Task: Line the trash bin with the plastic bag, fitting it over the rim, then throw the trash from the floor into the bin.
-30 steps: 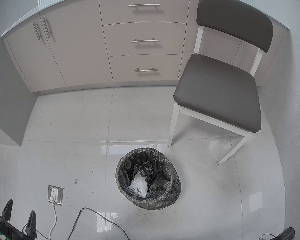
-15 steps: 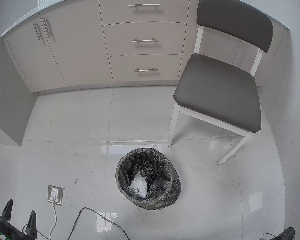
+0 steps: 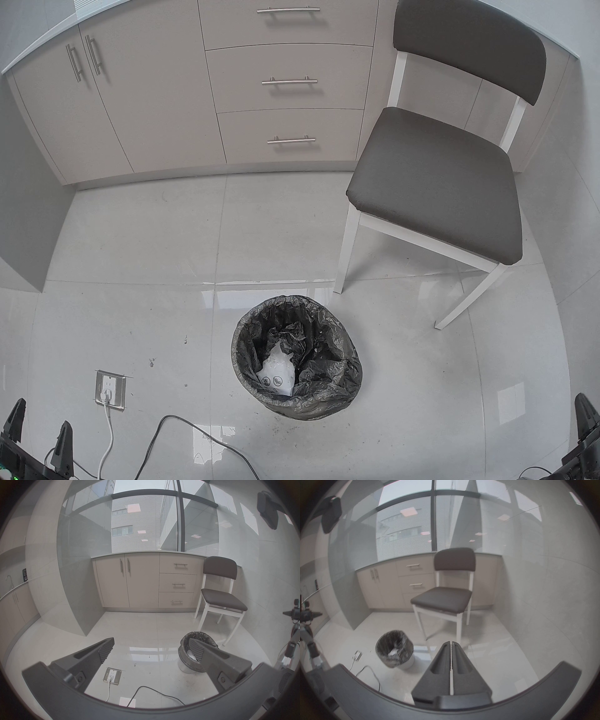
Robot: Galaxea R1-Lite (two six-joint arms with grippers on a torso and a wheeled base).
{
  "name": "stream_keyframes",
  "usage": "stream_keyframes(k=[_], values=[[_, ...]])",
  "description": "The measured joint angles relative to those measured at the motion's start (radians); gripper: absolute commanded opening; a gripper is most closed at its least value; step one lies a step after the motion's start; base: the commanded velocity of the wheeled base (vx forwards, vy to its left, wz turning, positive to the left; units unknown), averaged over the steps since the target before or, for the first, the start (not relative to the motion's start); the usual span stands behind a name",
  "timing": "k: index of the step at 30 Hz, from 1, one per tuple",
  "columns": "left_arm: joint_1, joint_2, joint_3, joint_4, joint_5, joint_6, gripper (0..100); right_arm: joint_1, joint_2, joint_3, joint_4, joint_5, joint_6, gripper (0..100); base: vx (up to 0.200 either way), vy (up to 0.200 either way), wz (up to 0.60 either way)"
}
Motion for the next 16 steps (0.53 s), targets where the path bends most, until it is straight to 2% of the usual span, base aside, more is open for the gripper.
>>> stream_keyframes(k=[3, 16], values=[[0.000, 0.000, 0.000, 0.000, 0.000, 0.000, 100, 0.001, 0.000, 0.004, 0.027, 0.022, -0.014, 0, 0.000, 0.000, 0.00], [0.000, 0.001, -0.001, 0.000, 0.000, 0.000, 100, 0.001, 0.000, 0.006, 0.024, 0.022, -0.014, 0, 0.000, 0.000, 0.00]])
